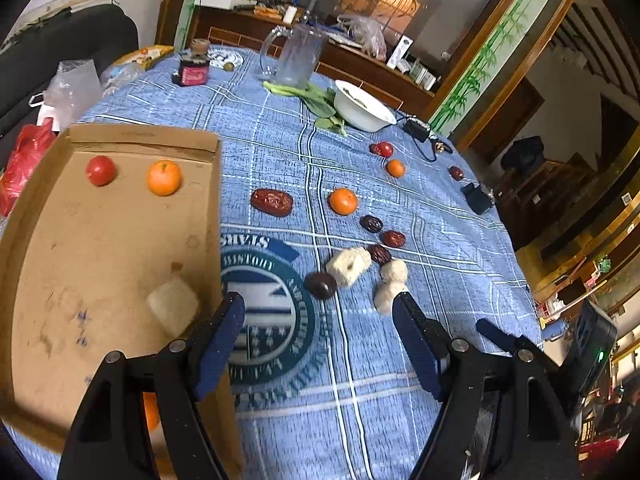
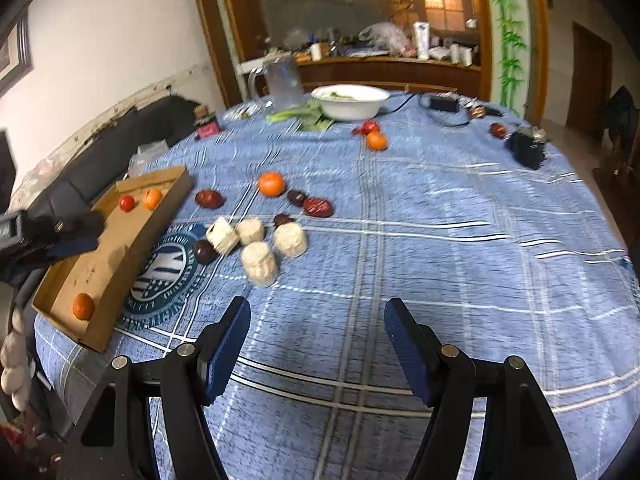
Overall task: Organize fruits
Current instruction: 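Move both open tools back over the remaining table items, then grasp a dark red date with the left tool while the right tool grasps a beige cake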
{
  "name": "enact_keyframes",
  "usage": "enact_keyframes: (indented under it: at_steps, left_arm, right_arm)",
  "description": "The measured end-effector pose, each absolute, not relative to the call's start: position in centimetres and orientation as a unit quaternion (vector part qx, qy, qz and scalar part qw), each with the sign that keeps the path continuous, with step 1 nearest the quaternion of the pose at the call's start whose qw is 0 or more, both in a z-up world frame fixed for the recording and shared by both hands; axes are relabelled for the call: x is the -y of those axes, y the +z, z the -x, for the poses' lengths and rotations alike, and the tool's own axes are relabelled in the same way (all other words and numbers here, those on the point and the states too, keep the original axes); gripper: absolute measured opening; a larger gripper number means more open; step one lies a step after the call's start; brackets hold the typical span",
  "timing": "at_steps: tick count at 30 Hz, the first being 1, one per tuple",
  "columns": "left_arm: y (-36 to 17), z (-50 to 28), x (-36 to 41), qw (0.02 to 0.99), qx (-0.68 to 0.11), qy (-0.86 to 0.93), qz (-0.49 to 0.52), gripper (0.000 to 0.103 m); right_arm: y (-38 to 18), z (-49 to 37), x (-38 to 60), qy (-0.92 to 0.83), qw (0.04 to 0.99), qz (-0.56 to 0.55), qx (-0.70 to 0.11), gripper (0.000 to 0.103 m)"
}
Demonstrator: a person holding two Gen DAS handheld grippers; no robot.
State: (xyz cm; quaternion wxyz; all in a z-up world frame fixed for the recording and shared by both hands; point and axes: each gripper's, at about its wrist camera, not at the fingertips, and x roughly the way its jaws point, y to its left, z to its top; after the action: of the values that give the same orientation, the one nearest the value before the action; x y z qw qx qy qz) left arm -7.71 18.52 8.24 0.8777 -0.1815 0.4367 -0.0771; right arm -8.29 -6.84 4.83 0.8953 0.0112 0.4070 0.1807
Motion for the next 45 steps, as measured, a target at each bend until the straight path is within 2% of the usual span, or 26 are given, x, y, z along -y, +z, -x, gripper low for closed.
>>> enact_keyframes:
  at_steps: [7, 14, 21, 31, 34, 37, 38, 40, 42, 45]
  left_arm:
    - [6.9, 3.1, -17.9, 0.876, -0.465, -0.059, 0.116, 0.075]
    - [5.8, -0.6, -18.6, 0.865, -0.479, -0.058, 0.138, 0.075]
    - [4.8, -5.8, -18.9, 0.863, -0.499, -0.013, 0.081, 0.075]
    - [2.9, -7.0, -16.9, 0.854, -0.519, -0.018, 0.028, 0.075]
    - [2.0, -6.9, -15.8, 0.85, -0.527, -0.02, -0.012, 0.075]
    - [1.5, -6.7, -15.1, 0.844, -0.534, -0.026, -0.027, 0.045]
    - [1.6, -6.6, -14.9, 0.845, -0.533, -0.027, -0.03, 0.043]
    - [1.7, -6.4, -14.9, 0.847, -0.53, -0.026, -0.027, 0.043]
    - [1.9, -6.1, -14.9, 0.852, -0.523, -0.026, -0.025, 0.043]
    - [2.9, -5.1, -15.0, 0.859, -0.511, -0.031, -0.015, 0.043]
  right_arm:
    - [2.8, 4.8, 4.0, 0.201, 0.873, -0.014, -0.443, 0.074]
    - [2.1, 3.0, 2.8, 0.207, 0.866, 0.003, -0.455, 0.074]
    - [1.6, 2.5, 2.1, 0.216, 0.862, 0.005, -0.459, 0.074]
    - [1.4, 2.2, 1.9, 0.214, 0.863, 0.005, -0.457, 0.073]
    - [1.4, 2.2, 1.9, 0.213, 0.864, 0.005, -0.456, 0.069]
    - [1.4, 2.2, 1.7, 0.211, 0.865, 0.009, -0.455, 0.064]
    - [1.4, 2.2, 1.7, 0.209, 0.866, 0.013, -0.454, 0.059]
    - [1.4, 2.1, 1.6, 0.21, 0.866, 0.016, -0.453, 0.052]
    - [1.5, 2.1, 1.4, 0.222, 0.863, 0.011, -0.453, 0.038]
    - [1.6, 2.5, 1.1, 0.225, 0.864, 0.016, -0.451, 0.031]
